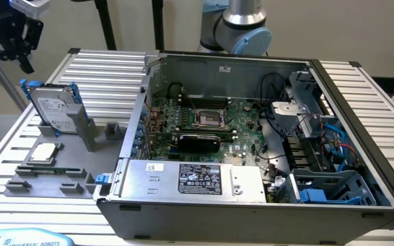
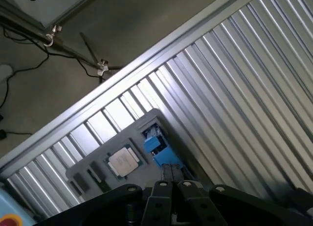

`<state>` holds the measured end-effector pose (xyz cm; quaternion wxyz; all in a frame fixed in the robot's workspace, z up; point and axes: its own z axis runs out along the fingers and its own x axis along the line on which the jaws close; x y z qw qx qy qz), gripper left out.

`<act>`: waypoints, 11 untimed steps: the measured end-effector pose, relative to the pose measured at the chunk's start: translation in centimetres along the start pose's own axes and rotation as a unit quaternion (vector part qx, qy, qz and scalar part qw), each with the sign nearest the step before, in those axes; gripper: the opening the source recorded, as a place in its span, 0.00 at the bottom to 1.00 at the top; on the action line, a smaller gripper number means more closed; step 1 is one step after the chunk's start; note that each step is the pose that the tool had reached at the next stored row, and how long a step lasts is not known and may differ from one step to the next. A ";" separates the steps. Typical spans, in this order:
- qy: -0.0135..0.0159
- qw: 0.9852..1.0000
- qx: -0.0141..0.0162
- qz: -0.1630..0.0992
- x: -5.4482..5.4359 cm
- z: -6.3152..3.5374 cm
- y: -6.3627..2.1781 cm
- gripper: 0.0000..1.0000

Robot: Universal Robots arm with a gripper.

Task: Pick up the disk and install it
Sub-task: 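Pick up the disk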

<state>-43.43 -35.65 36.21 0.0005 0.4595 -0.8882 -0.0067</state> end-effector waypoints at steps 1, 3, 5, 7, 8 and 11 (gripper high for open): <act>0.000 1.000 0.000 -0.009 0.0 0.04 0.00 0.11; 0.000 1.000 0.000 -0.027 0.0 0.13 0.00 0.11; 0.000 0.999 0.000 -0.044 0.0 0.23 0.00 0.11; 0.001 0.998 0.000 -0.062 0.0 0.33 0.00 0.11; 0.001 0.997 0.000 -0.072 0.0 0.38 -0.01 0.11; 0.001 0.995 0.000 -0.099 0.0 0.47 -0.01 0.11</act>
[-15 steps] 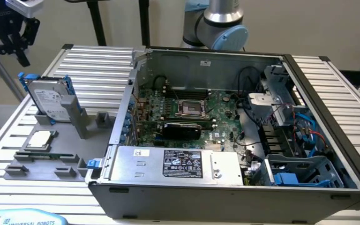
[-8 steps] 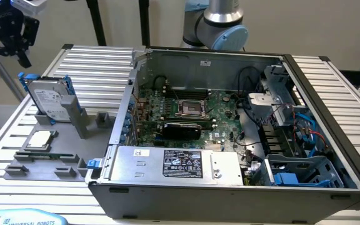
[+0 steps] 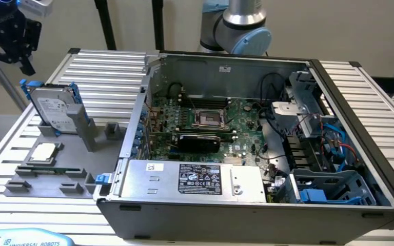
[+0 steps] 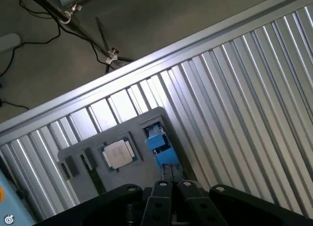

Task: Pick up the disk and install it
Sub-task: 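Pick up the disk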

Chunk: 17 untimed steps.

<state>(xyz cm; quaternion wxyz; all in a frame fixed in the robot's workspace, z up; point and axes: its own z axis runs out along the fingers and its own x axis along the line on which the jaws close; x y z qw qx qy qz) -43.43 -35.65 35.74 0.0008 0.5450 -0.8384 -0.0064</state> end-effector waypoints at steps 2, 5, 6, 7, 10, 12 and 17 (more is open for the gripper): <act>0.000 1.000 0.000 -0.018 0.0 0.06 0.00 0.11; 0.000 0.999 0.000 -0.045 0.0 0.16 0.00 0.11; 0.001 0.999 0.000 -0.055 0.0 0.18 0.00 0.11; 0.001 0.998 0.000 -0.064 0.0 0.22 0.00 0.11; 0.001 0.996 0.000 -0.088 0.0 0.30 -0.01 0.11; 0.001 0.995 0.000 -0.097 0.0 0.37 -0.03 0.11; 0.001 0.993 0.000 -0.121 -0.1 0.59 -0.05 0.11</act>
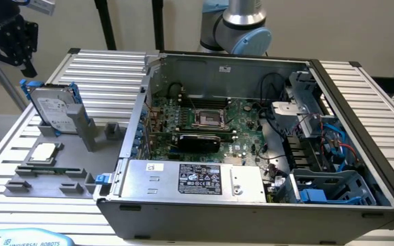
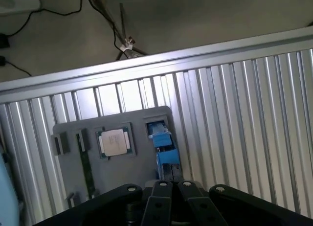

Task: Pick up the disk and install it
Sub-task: 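Pick up the disk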

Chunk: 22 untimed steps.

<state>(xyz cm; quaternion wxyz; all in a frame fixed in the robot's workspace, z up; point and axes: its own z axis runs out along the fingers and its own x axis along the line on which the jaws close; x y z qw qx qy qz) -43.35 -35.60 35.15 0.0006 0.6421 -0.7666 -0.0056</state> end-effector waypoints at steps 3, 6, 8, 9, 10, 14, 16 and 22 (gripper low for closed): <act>0.000 1.000 0.000 -0.015 0.0 0.10 0.00 0.11; 0.000 1.000 0.000 -0.030 -0.1 0.12 0.02 0.11; 0.000 0.999 0.000 -0.040 -0.2 0.13 0.04 0.11; 0.000 0.999 0.000 -0.045 -0.3 0.14 0.05 0.11; 0.000 0.999 0.000 -0.049 -0.3 0.14 0.05 0.11; 0.001 0.998 0.000 -0.062 -0.4 0.13 0.07 0.11; 0.001 0.998 0.000 -0.063 -0.4 0.14 0.07 0.11; 0.001 0.998 0.000 -0.063 -0.4 0.13 0.07 0.36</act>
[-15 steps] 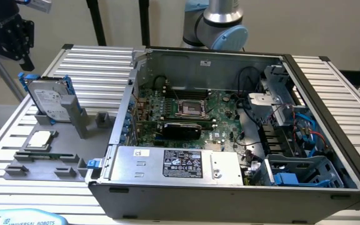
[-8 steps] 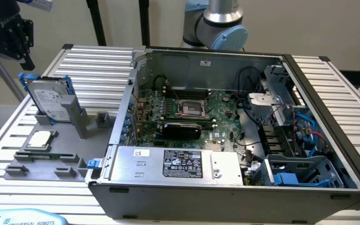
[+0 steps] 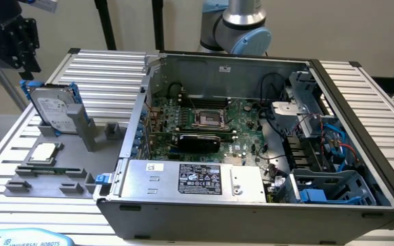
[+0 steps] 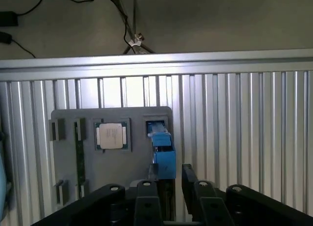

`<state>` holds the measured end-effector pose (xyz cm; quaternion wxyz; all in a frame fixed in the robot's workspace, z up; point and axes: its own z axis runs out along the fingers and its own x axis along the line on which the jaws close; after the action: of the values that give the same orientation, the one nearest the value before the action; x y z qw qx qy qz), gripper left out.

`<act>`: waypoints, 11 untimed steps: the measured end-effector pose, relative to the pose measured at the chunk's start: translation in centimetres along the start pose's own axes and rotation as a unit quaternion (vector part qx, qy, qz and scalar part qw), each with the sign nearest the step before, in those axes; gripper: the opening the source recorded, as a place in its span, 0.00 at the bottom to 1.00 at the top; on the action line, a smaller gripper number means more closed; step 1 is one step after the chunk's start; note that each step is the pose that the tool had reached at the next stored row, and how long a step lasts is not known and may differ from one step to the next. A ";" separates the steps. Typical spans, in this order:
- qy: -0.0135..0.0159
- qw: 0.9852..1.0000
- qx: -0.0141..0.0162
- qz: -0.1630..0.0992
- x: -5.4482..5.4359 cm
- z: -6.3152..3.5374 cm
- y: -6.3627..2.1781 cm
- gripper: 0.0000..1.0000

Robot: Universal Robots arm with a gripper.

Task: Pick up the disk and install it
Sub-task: 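Pick up the disk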

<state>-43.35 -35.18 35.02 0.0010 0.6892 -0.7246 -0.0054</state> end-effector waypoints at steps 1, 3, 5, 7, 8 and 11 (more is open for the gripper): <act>0.000 1.000 0.000 0.000 0.0 0.00 0.00 0.36; 0.000 1.000 0.000 0.000 0.0 0.00 0.00 0.47; 0.000 1.000 0.000 0.000 0.0 0.02 0.00 0.47; 0.000 1.000 0.000 0.000 0.0 0.10 -0.01 0.54; 0.000 1.000 0.000 0.000 0.0 0.15 0.00 0.54; 0.000 1.000 0.000 0.000 0.0 0.37 -0.01 0.54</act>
<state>-43.35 -35.18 34.65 0.0009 0.6892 -0.7245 -0.0054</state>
